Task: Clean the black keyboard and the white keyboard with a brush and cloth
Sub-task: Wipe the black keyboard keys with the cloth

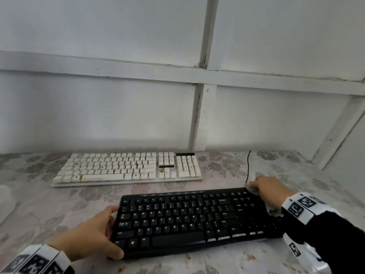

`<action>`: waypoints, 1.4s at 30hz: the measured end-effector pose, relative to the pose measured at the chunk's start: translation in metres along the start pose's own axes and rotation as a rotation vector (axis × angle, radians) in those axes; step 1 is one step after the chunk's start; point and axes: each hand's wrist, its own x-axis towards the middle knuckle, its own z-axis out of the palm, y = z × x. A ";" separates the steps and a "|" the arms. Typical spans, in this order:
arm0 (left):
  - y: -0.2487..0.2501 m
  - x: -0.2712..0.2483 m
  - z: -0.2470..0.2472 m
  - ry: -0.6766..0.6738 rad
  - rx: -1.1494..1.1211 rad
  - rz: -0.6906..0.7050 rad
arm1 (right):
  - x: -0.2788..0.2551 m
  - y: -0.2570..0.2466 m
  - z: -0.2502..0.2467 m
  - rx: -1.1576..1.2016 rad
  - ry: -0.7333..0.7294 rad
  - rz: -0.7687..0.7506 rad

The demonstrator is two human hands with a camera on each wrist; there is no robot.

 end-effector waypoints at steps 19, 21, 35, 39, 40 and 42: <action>-0.004 0.001 -0.003 0.019 0.020 0.021 | -0.007 -0.063 -0.004 0.094 0.063 -0.169; -0.005 0.000 -0.003 0.034 0.051 0.030 | -0.009 -0.032 -0.001 0.110 0.045 -0.053; -0.003 0.002 -0.001 0.044 0.068 0.039 | -0.011 -0.103 -0.024 0.199 -0.011 -0.218; 0.001 0.003 -0.003 0.044 0.080 0.036 | -0.004 -0.094 -0.008 0.235 0.089 -0.299; 0.001 0.003 -0.004 0.040 0.082 0.034 | -0.006 -0.080 -0.004 0.239 0.108 -0.276; 0.000 0.001 -0.005 0.035 0.074 0.024 | -0.011 -0.048 0.005 0.259 0.144 -0.188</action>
